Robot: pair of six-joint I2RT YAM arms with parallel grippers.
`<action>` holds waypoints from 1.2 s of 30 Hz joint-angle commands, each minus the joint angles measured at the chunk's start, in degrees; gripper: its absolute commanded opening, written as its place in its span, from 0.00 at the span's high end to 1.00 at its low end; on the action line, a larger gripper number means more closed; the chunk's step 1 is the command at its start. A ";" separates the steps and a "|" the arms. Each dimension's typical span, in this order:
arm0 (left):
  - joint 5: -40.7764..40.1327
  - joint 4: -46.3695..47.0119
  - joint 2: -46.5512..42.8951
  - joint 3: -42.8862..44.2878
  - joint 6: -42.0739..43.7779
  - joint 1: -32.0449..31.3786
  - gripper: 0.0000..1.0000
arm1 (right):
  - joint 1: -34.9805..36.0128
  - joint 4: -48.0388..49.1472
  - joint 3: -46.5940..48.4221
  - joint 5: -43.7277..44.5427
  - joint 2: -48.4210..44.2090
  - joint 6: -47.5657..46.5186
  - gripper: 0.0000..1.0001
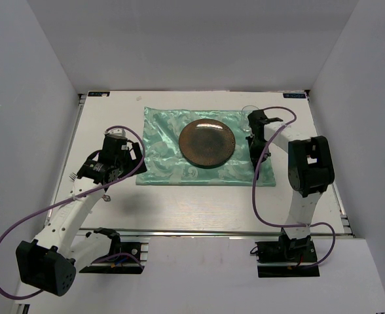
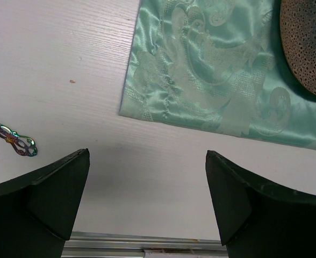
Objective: Set the dinner table for one person
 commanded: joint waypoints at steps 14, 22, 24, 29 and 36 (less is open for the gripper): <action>-6.86 -3.20 0.82 1.51 -5.40 1.08 0.02 | 0.00 0.11 2.52 -3.64 -11.59 7.45 0.11; -14.34 -11.45 4.94 3.97 -24.54 5.38 0.02 | 1.05 6.52 -5.71 -15.65 -29.95 5.17 0.11; -15.40 -13.75 8.64 5.03 -27.72 10.73 0.02 | 1.66 9.76 -8.88 -21.63 -35.04 5.52 0.11; -9.69 -8.41 8.12 -2.43 -30.72 20.23 0.02 | 3.86 18.55 -21.98 -33.67 -45.67 7.97 0.11; -14.16 -0.51 15.85 -9.98 -35.03 26.83 0.02 | 6.85 36.47 -36.58 -49.86 -55.97 17.82 0.11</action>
